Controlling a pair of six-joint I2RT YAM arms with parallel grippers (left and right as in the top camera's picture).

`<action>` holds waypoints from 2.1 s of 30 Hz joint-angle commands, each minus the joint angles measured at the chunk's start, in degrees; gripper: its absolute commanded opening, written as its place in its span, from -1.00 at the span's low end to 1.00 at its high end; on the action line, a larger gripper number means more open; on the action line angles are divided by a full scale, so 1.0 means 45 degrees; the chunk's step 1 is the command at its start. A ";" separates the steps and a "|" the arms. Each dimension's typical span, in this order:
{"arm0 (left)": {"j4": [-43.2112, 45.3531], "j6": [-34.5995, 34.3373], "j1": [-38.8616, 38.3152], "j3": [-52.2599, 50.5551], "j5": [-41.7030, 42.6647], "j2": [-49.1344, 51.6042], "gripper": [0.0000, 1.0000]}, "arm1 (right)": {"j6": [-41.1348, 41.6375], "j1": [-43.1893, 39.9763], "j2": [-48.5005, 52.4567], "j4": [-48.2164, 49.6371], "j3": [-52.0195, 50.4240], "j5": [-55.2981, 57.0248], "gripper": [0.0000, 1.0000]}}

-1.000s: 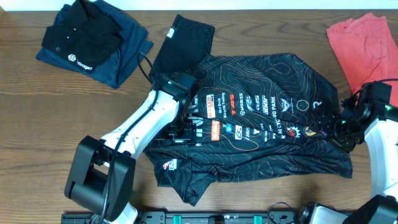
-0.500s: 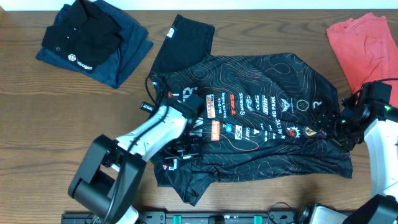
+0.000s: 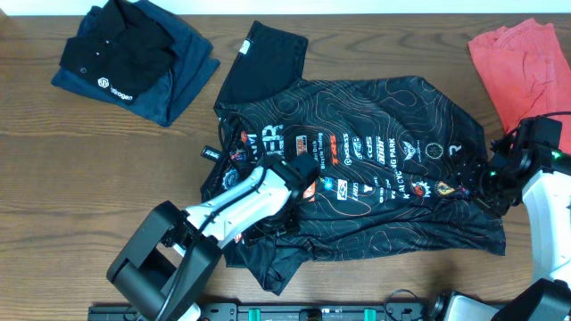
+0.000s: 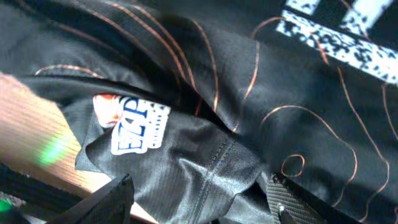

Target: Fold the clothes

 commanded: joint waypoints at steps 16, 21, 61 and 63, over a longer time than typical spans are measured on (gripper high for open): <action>0.1175 -0.1894 -0.0238 -0.1243 -0.0651 -0.0136 0.23 | -0.0165 0.0233 0.0034 -0.0073 -0.0068 0.0024 0.43; 0.1161 -0.1885 -0.0243 -0.1239 -0.0646 -0.0141 0.07 | -0.0165 0.0233 0.0034 -0.0078 -0.0068 0.0024 0.42; -0.2759 -0.1783 -0.0233 -0.1146 -0.1520 -0.3662 -0.84 | 0.4158 -0.1083 0.0034 -0.1171 -0.0073 0.3691 0.30; -0.2759 -0.1783 -0.0233 -0.1146 -0.1525 -0.3662 -0.84 | 0.4187 -0.1753 0.0029 -0.1175 -0.0151 0.3691 0.30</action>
